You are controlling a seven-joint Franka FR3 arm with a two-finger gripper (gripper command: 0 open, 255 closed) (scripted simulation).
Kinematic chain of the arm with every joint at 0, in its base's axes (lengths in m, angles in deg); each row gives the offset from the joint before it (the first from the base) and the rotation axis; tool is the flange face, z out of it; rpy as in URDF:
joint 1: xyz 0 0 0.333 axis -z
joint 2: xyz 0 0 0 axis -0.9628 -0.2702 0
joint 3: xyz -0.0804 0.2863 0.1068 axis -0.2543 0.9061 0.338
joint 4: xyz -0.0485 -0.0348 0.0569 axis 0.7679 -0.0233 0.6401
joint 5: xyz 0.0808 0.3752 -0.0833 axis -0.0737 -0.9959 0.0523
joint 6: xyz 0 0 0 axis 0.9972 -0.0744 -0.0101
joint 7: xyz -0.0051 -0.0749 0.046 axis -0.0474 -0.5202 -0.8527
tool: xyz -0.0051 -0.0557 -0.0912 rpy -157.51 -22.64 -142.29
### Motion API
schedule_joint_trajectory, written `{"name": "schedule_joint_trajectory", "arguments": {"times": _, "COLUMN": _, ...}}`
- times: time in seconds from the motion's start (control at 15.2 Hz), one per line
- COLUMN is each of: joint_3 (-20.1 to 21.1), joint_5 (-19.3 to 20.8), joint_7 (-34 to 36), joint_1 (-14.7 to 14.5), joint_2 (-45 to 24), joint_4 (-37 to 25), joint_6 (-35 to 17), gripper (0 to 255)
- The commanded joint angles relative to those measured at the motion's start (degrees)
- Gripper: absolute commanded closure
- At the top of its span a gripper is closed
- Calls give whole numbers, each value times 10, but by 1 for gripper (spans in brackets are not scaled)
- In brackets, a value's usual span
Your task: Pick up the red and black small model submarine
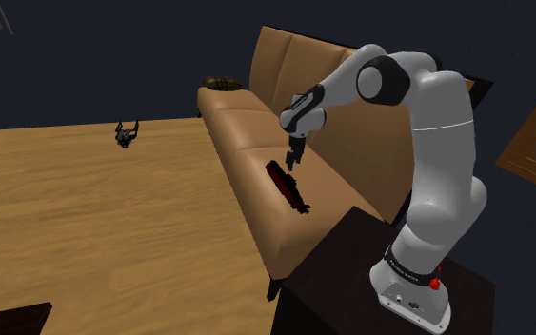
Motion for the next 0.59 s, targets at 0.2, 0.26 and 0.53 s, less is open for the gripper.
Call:
{"name": "schedule_joint_trajectory", "arguments": {"times": 0.2, "joint_3": 20, "joint_5": -25, "joint_7": -29, "joint_1": 31, "joint_2": -119, "joint_4": -112, "joint_6": 2, "gripper": 0}}
{"name": "schedule_joint_trajectory", "arguments": {"times": 0.26, "joint_3": 22, "joint_5": -26, "joint_7": -30, "joint_1": 33, "joint_2": -128, "joint_4": -122, "joint_6": 4, "gripper": 0}}
{"name": "schedule_joint_trajectory", "arguments": {"times": 0.53, "joint_3": 26, "joint_5": -30, "joint_7": -33, "joint_1": 36, "joint_2": -152, "joint_4": -130, "joint_6": -13, "gripper": 0}}
